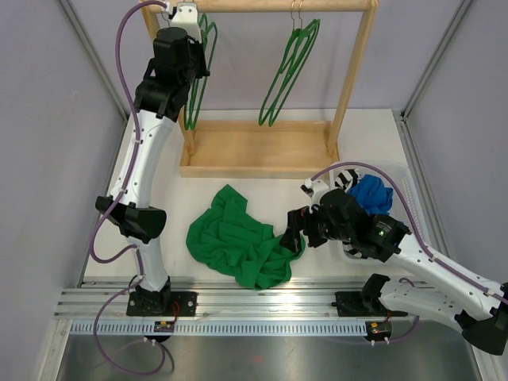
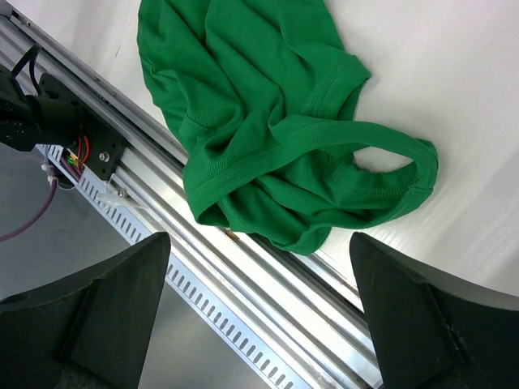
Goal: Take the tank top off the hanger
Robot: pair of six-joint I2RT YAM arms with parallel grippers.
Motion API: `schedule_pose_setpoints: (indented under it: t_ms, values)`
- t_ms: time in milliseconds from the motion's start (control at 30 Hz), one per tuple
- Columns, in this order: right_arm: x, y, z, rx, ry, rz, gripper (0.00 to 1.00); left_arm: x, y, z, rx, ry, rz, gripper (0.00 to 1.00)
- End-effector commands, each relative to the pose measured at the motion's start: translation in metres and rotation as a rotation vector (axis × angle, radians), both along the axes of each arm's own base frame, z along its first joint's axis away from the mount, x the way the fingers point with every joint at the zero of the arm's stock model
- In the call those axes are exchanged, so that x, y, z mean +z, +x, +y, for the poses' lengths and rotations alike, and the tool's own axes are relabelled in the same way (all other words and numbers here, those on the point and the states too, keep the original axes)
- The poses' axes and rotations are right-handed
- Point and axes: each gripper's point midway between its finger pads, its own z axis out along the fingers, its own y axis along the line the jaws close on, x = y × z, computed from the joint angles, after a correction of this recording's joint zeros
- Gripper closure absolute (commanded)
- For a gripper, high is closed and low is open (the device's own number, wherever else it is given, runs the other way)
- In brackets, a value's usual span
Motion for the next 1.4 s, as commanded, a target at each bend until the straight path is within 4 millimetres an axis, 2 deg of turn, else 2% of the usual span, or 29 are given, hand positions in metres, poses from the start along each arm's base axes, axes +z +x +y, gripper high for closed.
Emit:
schedule_pose_setpoints:
  t_ms: [0,133,200,333,400,467,533,567,600,633,667,700,733,767,800,833,867,900,933,967,1000,1033,1067,1133,1167,1233,1267,1300,1367]
  values:
    - [0.005,0.004,0.009,0.022,0.03,-0.026,0.01,0.036,-0.005,-0.007,-0.044,-0.034,-0.103,0.94]
    - [0.004,0.008,0.015,0.036,0.029,-0.042,0.01,0.037,-0.014,-0.005,-0.047,-0.052,-0.095,0.7]
    - [0.001,0.014,0.017,0.036,0.018,-0.055,0.0,0.049,-0.026,-0.001,-0.047,-0.064,-0.116,0.62]
    - [-0.001,0.026,0.029,0.058,0.0,-0.087,0.01,0.067,-0.051,0.008,-0.045,-0.086,-0.134,0.38]
    - [-0.01,0.037,0.037,0.063,-0.037,-0.089,0.01,0.077,-0.071,0.012,-0.053,-0.106,-0.14,0.23]
    - [-0.011,0.046,0.047,0.074,-0.05,-0.1,0.01,0.076,-0.084,0.014,-0.064,-0.115,-0.122,0.01]
    - [-0.027,0.054,0.059,0.084,-0.108,-0.105,0.01,0.087,-0.114,0.019,-0.087,-0.147,-0.133,0.01]
    - [-0.026,0.057,0.066,0.089,-0.11,-0.121,0.0,0.071,-0.117,0.019,-0.091,-0.149,-0.092,0.01]
    - [-0.038,0.055,0.075,0.109,-0.146,-0.123,0.01,0.069,-0.125,0.019,-0.097,-0.161,-0.085,0.01]
    - [-0.039,0.054,0.084,0.126,-0.141,-0.131,0.01,0.079,-0.15,0.024,-0.117,-0.188,-0.106,0.01]
    - [-0.039,0.056,0.091,0.127,-0.15,-0.151,0.0,0.075,-0.159,0.026,-0.117,-0.2,-0.095,0.01]
    - [-0.052,0.052,0.1,0.149,-0.189,-0.153,0.0,0.049,-0.163,0.027,-0.107,-0.212,-0.035,0.01]
    - [-0.056,0.051,0.108,0.157,-0.199,-0.163,0.0,0.056,-0.188,0.038,-0.095,-0.239,-0.064,0.01]
    - [-0.056,0.051,0.116,0.166,-0.204,-0.176,0.01,0.052,-0.201,0.045,-0.078,-0.258,-0.065,0.01]
    - [-0.071,0.052,0.122,0.178,-0.252,-0.173,0.0,0.015,-0.201,0.047,-0.052,-0.251,0.009,0.01]
    - [-0.077,0.045,0.129,0.2,-0.272,-0.179,0.01,0.024,-0.227,0.062,-0.018,-0.294,-0.044,0.01]
    - [-0.077,0.046,0.138,0.205,-0.28,-0.19,0.0,0.009,-0.234,0.067,0.003,-0.301,-0.027,0.01]
    - [-0.095,0.047,0.14,0.204,-0.337,-0.188,0.01,-0.021,-0.235,0.073,0.05,-0.296,0.021,0.01]
    - [-0.102,0.043,0.143,0.216,-0.364,-0.185,0.0,-0.021,-0.254,0.083,0.061,-0.31,-0.014,0.01]
    - [-0.104,0.043,0.15,0.223,-0.372,-0.193,0.0,-0.03,-0.259,0.088,0.078,-0.307,-0.007,0.01]
    - [-0.121,0.044,0.151,0.23,-0.415,-0.184,0.0,-0.037,-0.265,0.094,0.103,-0.306,-0.008,0.01]
    - [-0.126,0.044,0.153,0.229,-0.428,-0.186,0.01,-0.059,-0.267,0.096,0.118,-0.288,0.029,0.01]
    - [-0.131,0.044,0.156,0.235,-0.435,-0.181,0.01,-0.058,-0.279,0.102,0.117,-0.294,0.003,0.01]
    - [-0.148,0.04,0.16,0.261,-0.458,-0.165,0.01,-0.07,-0.285,0.108,0.13,-0.274,-0.004,0.01]
    - [-0.154,0.04,0.161,0.265,-0.468,-0.16,0.01,-0.088,-0.286,0.109,0.137,-0.255,0.015,0.01]
    - [-0.17,0.039,0.16,0.281,-0.507,-0.149,0.09,-0.09,-0.298,0.117,0.143,-0.25,-0.032,0.01]
    - [-0.179,0.039,0.158,0.285,-0.53,-0.144,0.35,-0.105,-0.298,0.119,0.151,-0.234,-0.012,0.01]
    - [-0.181,0.04,0.157,0.279,-0.54,-0.145,0.54,-0.104,-0.305,0.124,0.159,-0.232,-0.041,0.01]
    - [-0.181,0.041,0.155,0.272,-0.545,-0.152,0.75,-0.124,-0.306,0.127,0.173,-0.215,-0.019,0.01]
